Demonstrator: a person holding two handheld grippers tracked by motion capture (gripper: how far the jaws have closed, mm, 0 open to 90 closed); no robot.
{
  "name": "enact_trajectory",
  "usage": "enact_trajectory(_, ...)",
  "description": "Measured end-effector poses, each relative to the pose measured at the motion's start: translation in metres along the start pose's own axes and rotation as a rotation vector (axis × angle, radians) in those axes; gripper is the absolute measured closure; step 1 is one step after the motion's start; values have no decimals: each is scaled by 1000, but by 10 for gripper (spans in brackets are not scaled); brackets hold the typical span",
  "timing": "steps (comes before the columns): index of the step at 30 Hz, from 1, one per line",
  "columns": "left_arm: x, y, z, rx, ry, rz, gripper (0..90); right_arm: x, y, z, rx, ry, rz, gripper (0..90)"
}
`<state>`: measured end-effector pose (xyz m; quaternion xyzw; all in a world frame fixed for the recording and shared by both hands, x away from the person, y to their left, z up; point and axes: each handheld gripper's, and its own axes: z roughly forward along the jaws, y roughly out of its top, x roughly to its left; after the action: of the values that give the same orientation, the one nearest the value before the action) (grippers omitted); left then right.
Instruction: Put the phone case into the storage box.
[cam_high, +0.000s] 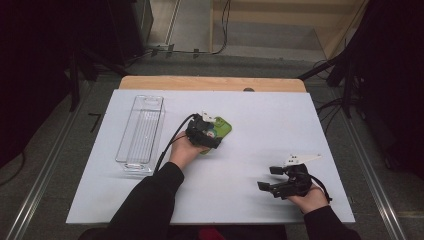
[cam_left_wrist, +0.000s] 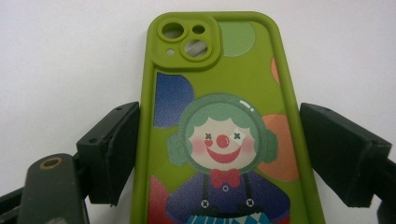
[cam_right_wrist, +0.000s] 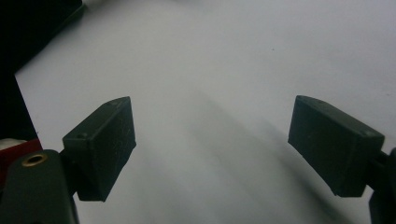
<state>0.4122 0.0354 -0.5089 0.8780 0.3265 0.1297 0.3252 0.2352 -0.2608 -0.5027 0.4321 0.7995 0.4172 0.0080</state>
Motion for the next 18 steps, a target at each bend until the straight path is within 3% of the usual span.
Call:
enact_trajectory(8, 3, 3, -5, -10, -12, -26, 169, 0, 0, -1, -7, 3, -2, 133)
enact_trajectory(18, -2, 13, -31, -49, -52, -44, 168, 0, 0, -1, -24, 7, -4, 133)
